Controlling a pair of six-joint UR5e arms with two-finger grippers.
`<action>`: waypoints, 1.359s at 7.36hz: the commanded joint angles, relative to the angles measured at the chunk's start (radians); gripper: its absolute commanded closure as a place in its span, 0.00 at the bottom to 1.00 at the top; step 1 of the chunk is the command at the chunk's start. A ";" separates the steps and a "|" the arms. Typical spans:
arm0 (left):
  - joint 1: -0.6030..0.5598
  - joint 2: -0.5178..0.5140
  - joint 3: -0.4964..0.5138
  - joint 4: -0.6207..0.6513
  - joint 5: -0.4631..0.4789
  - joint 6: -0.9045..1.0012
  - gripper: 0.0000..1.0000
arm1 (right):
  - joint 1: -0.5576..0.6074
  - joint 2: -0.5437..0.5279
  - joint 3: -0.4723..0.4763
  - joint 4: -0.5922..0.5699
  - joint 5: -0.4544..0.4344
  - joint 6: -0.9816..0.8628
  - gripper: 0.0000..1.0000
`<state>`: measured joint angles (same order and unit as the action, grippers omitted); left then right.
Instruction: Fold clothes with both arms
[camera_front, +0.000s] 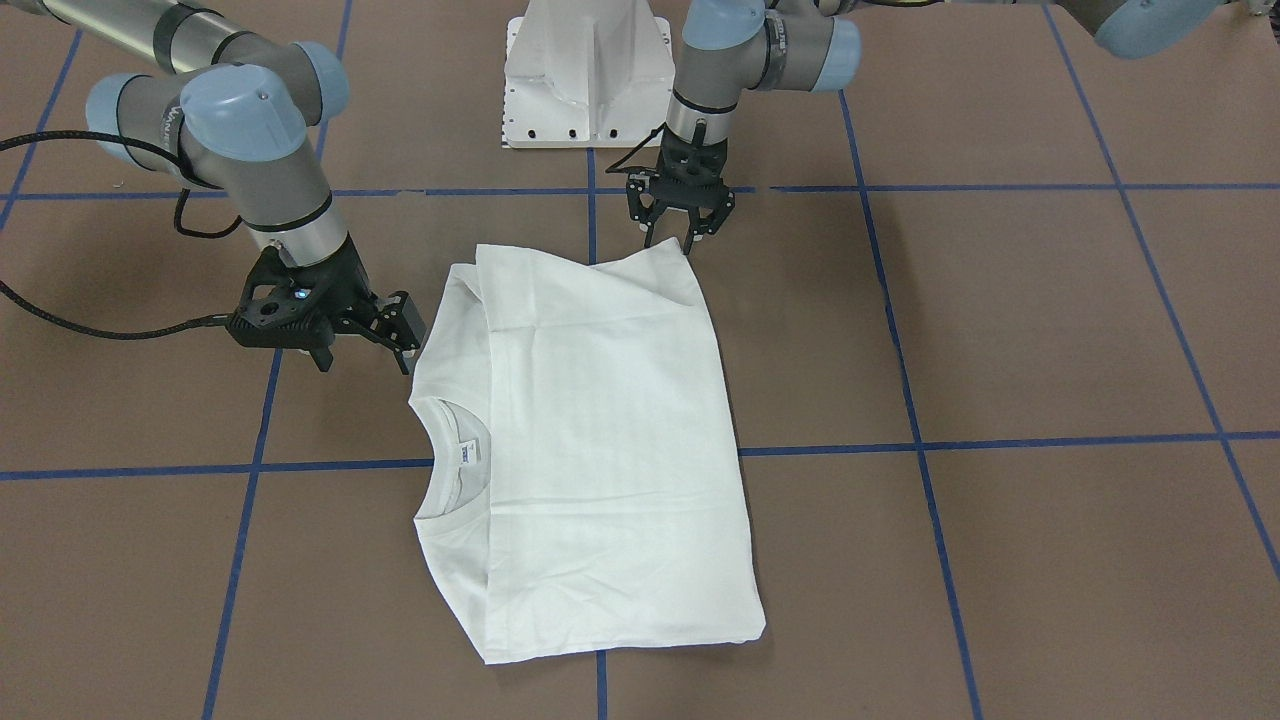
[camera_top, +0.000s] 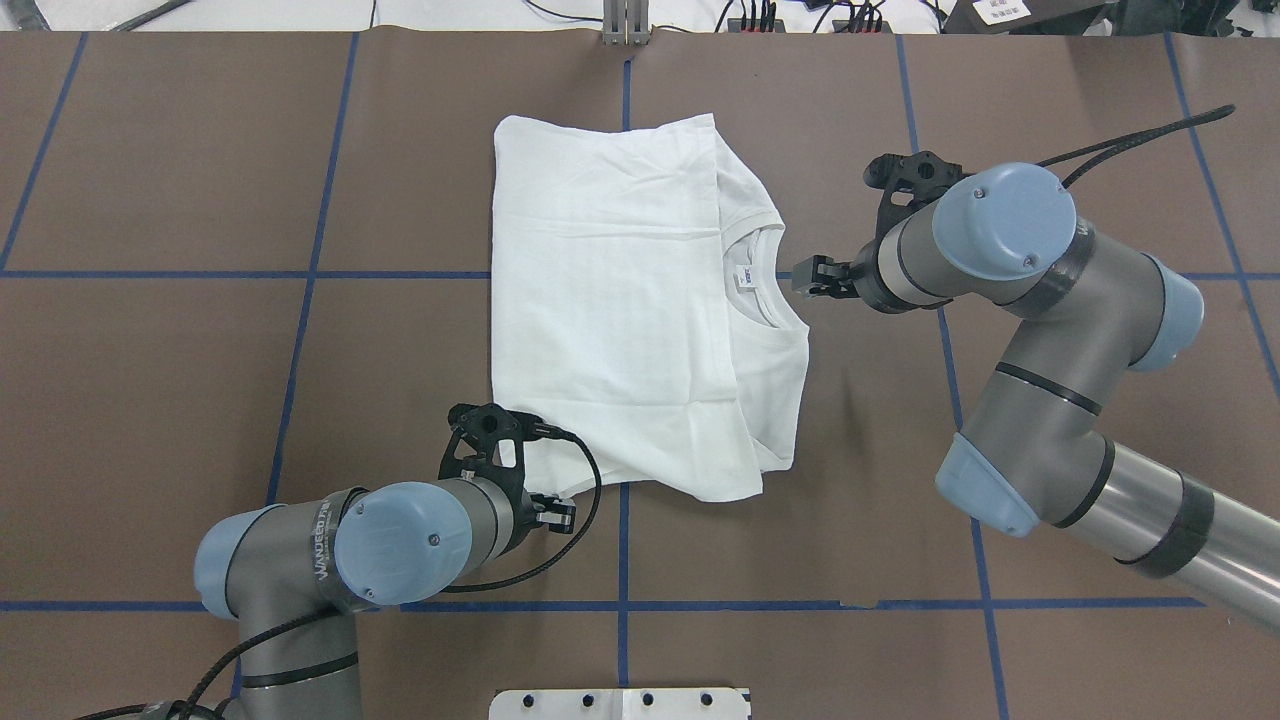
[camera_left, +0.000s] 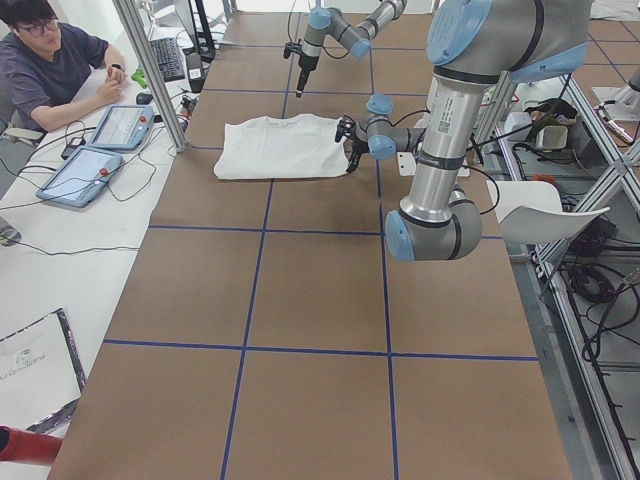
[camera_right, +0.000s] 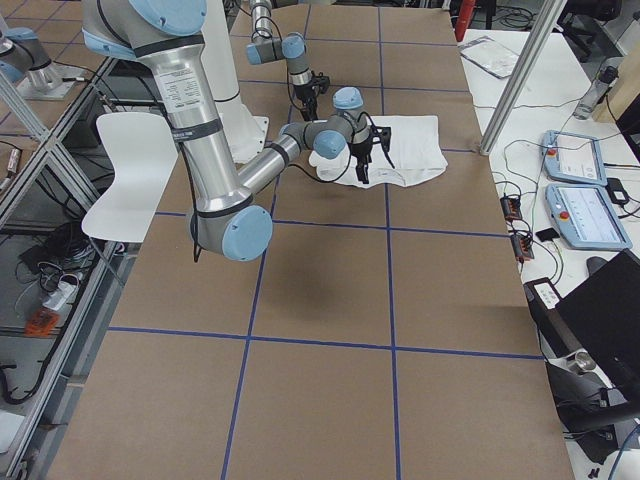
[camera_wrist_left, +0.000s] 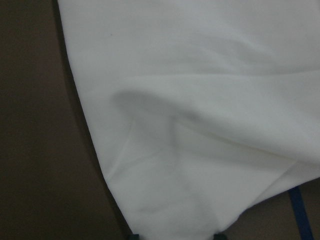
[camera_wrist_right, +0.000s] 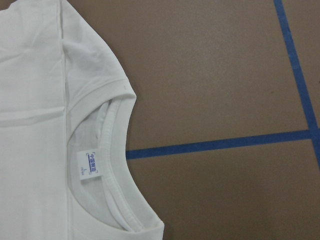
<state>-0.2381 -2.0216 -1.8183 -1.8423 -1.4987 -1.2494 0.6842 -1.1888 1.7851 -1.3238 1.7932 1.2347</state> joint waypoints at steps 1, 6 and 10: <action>0.000 -0.002 -0.001 0.000 0.012 -0.002 0.98 | 0.000 0.000 0.002 0.000 0.000 0.000 0.00; -0.020 0.017 -0.018 0.003 0.034 0.005 1.00 | -0.002 0.001 0.002 0.000 0.000 0.005 0.00; -0.027 0.147 -0.148 0.003 0.028 0.074 1.00 | -0.002 0.000 0.000 0.000 -0.002 0.005 0.00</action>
<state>-0.2657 -1.9301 -1.9072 -1.8392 -1.4684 -1.2119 0.6827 -1.1887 1.7858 -1.3238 1.7919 1.2394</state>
